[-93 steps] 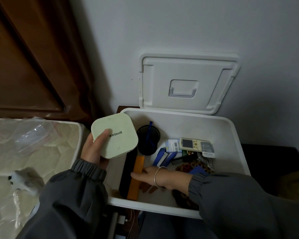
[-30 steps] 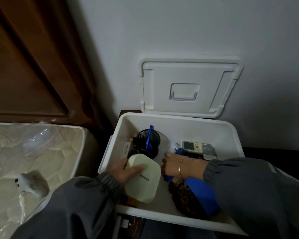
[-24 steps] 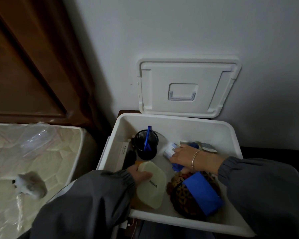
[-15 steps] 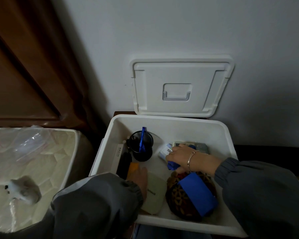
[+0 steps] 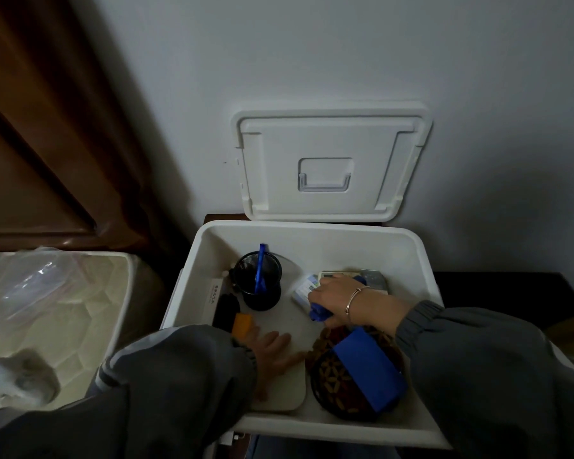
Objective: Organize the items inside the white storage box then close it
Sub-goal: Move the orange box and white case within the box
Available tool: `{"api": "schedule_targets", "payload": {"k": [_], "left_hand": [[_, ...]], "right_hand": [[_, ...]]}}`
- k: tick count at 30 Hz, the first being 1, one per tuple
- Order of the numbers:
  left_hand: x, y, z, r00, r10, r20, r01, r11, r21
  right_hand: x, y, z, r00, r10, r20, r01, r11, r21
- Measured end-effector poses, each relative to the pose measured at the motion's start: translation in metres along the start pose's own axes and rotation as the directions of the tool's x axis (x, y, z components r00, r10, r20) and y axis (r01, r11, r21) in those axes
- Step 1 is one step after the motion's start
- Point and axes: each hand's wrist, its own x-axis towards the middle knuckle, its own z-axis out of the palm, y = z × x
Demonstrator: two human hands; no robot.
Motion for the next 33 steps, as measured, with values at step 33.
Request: {"api": "schedule_targets", "payload": {"k": [33], "left_hand": [[0.009,0.018,-0.043,0.751,-0.345,-0.563,-0.075,0.803,-0.592]], "right_hand": [[-0.101,0.017,-0.027,0.88,0.428,-0.207,-0.41,0.903,0.126]]}}
